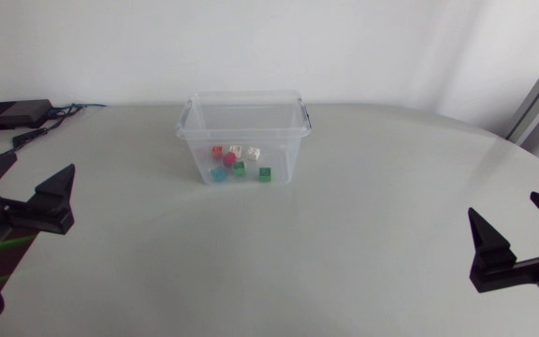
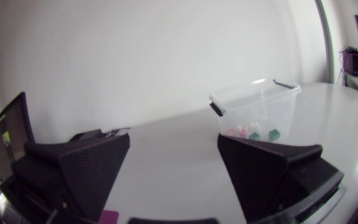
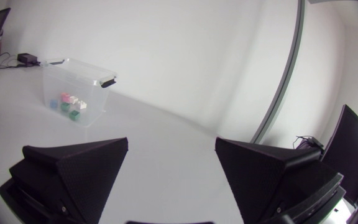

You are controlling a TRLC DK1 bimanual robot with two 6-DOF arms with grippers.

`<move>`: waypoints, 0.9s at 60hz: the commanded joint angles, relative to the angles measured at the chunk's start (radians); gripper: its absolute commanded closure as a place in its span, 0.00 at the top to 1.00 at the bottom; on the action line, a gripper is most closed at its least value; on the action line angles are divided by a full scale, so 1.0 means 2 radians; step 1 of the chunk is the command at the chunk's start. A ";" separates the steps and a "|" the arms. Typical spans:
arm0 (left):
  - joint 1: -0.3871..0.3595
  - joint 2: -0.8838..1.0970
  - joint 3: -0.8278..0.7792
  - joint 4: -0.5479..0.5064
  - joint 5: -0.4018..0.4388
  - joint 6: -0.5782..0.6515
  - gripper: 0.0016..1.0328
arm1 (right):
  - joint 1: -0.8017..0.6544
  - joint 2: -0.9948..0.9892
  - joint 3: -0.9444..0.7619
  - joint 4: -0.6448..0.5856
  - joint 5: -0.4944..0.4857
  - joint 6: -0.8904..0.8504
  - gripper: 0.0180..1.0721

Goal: Place the duplo bricks in the container

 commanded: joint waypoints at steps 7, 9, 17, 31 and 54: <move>0.005 -0.051 -0.053 0.011 0.009 -0.043 0.95 | -0.004 -0.002 -0.042 0.047 -0.004 0.049 0.96; 0.005 -0.059 -0.060 0.011 0.011 -0.048 0.95 | -0.004 -0.002 -0.047 0.054 -0.004 0.055 0.96; 0.006 -0.098 -0.094 0.015 0.016 -0.072 0.95 | -0.004 -0.002 -0.073 0.090 -0.006 0.086 0.96; 0.006 -0.166 -0.154 0.022 0.025 -0.113 0.95 | -0.005 -0.001 -0.119 0.153 -0.010 0.140 0.96; 0.007 -0.199 -0.182 0.025 0.030 -0.133 0.94 | -0.005 0.000 -0.140 0.182 -0.012 0.165 0.96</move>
